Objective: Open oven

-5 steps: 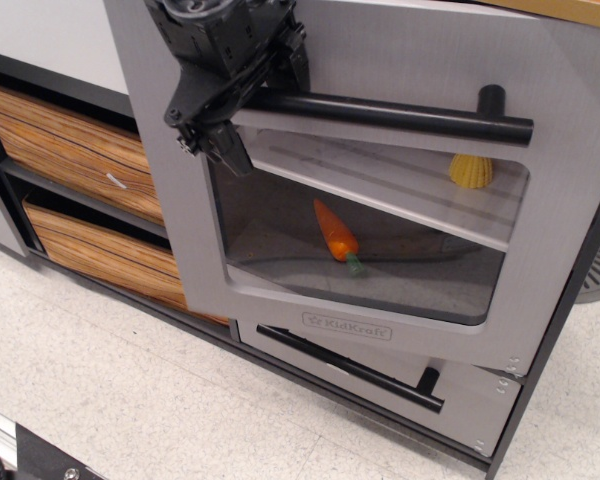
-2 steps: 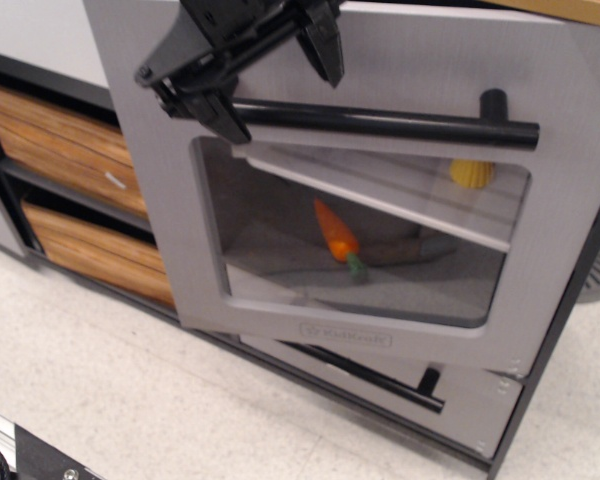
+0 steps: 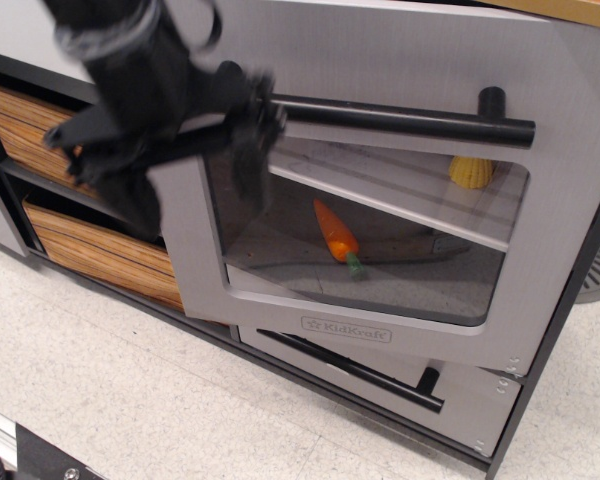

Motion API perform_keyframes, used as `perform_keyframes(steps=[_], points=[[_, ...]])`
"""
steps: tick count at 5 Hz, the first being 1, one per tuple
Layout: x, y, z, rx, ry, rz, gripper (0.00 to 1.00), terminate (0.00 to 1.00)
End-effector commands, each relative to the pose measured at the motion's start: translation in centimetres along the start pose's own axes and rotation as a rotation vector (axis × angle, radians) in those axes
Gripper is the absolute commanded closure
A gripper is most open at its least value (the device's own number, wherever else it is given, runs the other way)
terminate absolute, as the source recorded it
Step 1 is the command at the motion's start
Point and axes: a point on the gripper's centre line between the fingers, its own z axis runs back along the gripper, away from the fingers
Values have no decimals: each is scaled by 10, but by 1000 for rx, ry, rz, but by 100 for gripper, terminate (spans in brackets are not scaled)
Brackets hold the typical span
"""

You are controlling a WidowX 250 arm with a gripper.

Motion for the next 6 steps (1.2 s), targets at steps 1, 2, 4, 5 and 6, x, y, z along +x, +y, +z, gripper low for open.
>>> perform_keyframes(steps=[1,2,4,5,6], points=[[32,64,-24,196,-6,-156,0,0],[53,92,-29,199,7,-133,0,0],[86,140,-33,161,1,-101,0,0],[108,154,-26,175,-25,-43,0,0],[128,164,-19,164,-69,129,0,0]])
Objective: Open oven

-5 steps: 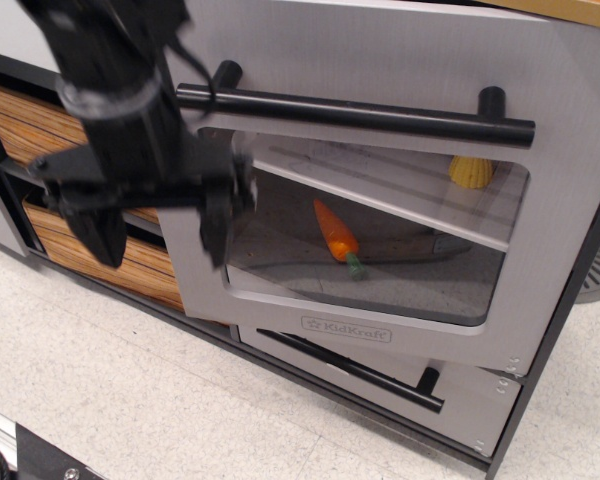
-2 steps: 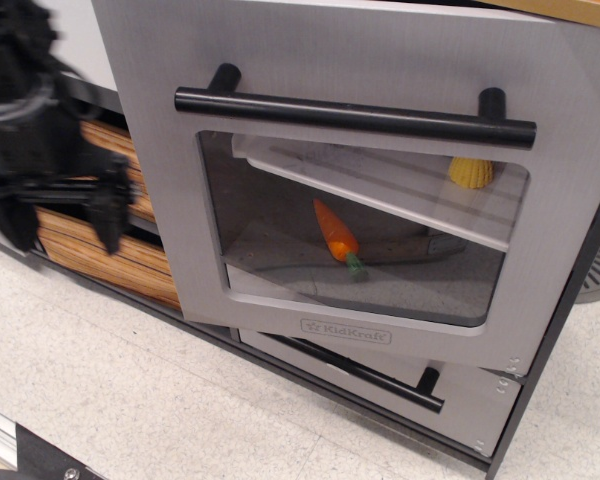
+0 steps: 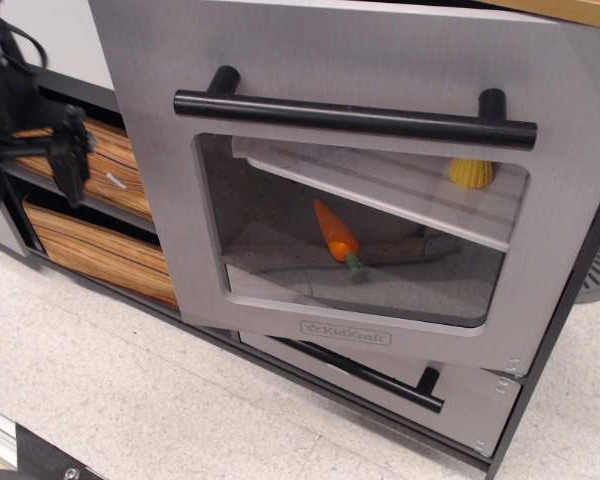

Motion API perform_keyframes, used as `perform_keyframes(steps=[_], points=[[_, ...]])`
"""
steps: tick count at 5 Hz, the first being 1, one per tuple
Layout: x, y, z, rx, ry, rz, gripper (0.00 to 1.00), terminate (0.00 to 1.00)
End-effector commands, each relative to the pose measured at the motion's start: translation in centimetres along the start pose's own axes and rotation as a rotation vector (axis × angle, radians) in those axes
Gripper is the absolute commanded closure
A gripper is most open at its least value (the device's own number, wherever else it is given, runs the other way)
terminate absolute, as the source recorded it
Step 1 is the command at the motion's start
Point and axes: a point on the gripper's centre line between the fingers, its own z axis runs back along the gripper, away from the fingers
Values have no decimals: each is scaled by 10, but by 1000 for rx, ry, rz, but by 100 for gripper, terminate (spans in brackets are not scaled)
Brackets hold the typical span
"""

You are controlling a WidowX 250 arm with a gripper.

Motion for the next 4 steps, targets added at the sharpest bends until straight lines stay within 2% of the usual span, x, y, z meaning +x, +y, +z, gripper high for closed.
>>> perform_keyframes(steps=[1,2,3,4], points=[[52,40,29,-31,-90,350,0,0],[60,34,30,-18,-119,416,0,0],[64,18,29,-37,-88,467,0,0],[54,-6,26,-16,-48,353,0,0]])
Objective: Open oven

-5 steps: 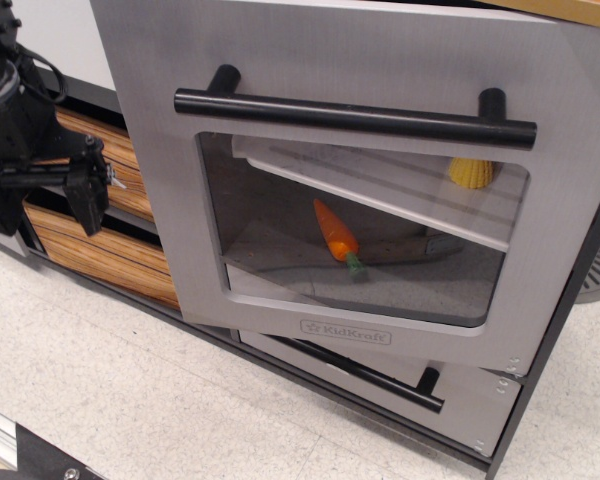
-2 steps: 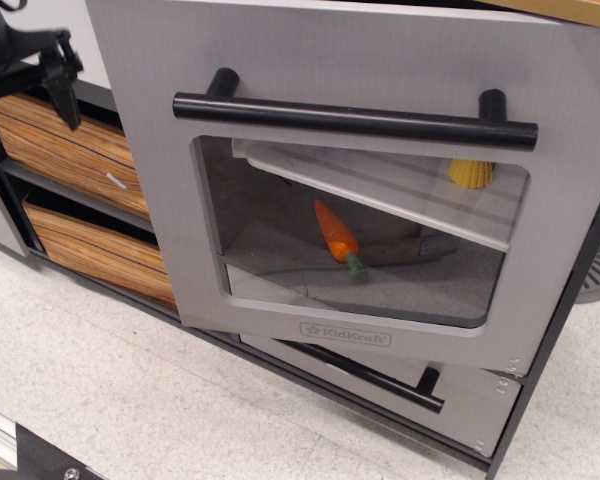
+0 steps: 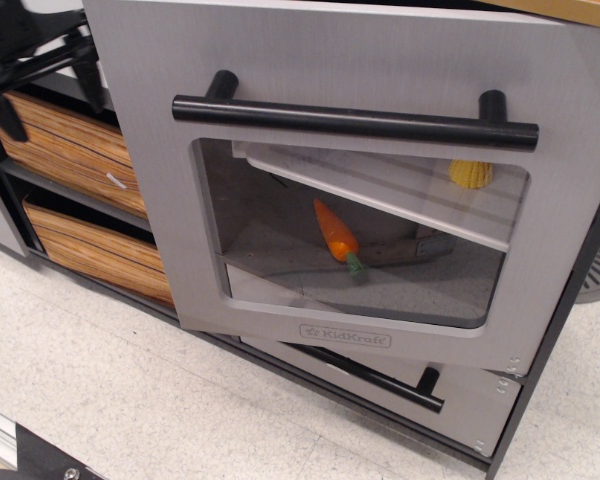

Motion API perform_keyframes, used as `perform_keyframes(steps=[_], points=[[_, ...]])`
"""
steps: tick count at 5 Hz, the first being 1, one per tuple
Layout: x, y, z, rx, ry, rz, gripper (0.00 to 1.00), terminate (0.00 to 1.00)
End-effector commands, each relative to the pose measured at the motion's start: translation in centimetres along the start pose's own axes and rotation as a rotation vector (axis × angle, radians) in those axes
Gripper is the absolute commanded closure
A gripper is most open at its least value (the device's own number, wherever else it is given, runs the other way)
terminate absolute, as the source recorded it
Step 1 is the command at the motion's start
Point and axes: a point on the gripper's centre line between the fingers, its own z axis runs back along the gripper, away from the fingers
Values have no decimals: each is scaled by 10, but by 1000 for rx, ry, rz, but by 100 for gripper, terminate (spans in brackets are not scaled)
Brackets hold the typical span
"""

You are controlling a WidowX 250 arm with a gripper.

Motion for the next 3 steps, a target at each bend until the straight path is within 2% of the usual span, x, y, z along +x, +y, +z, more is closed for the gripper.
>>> perform_keyframes(steps=[1,2,3], points=[[-21,5,22,-1,6,-198,0,0],[-35,22,26,13,33,-295,0,0],[-59,36,29,14,56,-422,0,0]])
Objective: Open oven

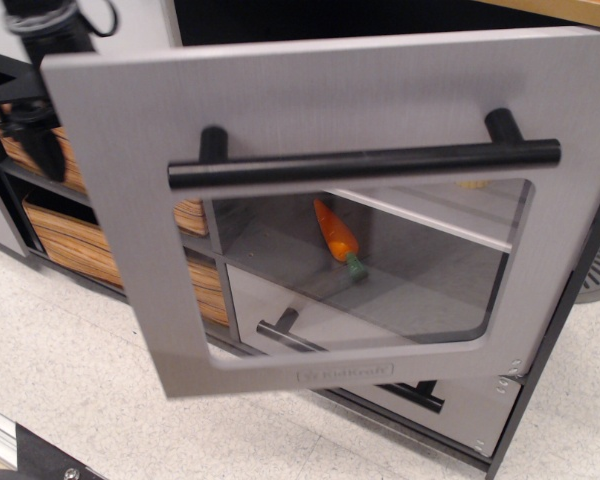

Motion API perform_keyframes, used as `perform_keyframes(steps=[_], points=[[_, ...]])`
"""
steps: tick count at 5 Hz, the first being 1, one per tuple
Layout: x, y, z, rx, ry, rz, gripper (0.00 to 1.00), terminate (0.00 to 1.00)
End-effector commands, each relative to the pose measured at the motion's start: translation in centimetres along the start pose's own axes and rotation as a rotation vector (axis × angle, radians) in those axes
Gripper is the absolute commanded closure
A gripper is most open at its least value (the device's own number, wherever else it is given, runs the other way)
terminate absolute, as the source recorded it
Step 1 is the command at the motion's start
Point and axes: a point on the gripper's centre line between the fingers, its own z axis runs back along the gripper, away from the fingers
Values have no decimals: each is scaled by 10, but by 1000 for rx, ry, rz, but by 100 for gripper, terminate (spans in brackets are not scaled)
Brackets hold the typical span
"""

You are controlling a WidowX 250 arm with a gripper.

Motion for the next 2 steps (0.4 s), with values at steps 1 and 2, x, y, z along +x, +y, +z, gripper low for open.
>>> perform_keyframes(steps=[1,2], points=[[-56,12,15,-38,22,-187,0,0],[-89,-31,6,-75,-11,-21,0,100]])
